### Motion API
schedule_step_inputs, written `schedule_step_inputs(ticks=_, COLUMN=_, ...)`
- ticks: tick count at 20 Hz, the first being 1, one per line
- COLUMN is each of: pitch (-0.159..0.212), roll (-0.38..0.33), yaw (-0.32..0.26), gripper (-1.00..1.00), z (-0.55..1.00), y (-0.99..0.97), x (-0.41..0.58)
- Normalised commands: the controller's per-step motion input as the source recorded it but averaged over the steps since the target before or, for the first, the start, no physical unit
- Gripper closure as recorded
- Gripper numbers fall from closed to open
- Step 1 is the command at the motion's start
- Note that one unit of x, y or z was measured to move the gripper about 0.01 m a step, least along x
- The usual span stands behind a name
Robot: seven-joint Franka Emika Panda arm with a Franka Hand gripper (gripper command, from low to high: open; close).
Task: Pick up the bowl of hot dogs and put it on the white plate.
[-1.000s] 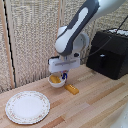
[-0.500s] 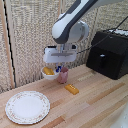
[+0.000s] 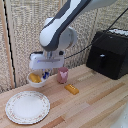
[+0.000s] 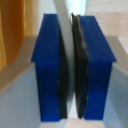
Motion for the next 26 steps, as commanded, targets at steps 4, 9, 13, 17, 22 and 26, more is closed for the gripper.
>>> schedule_step_inputs(ticks=4, pitch=0.000, roll=-0.037, yaw=0.060, gripper=1.00, z=-0.42, y=0.49, x=0.344)
schedule_step_inputs(ticks=9, pitch=0.012, roll=-0.080, yaw=0.098, gripper=1.00, z=-0.39, y=0.30, x=0.480)
schedule_step_inputs(ticks=13, pitch=0.085, roll=-0.011, yaw=0.103, gripper=1.00, z=-0.28, y=0.23, x=0.304)
schedule_step_inputs(ticks=17, pitch=0.081, roll=0.000, yaw=0.099, gripper=1.00, z=-0.07, y=0.04, x=0.168)
schedule_step_inputs(ticks=22, pitch=0.113, roll=0.010, yaw=0.077, gripper=-1.00, z=0.36, y=-0.05, x=0.105)
schedule_step_inputs(ticks=26, pitch=0.013, roll=0.011, yaw=0.154, gripper=-1.00, z=0.72, y=-0.14, x=0.060)
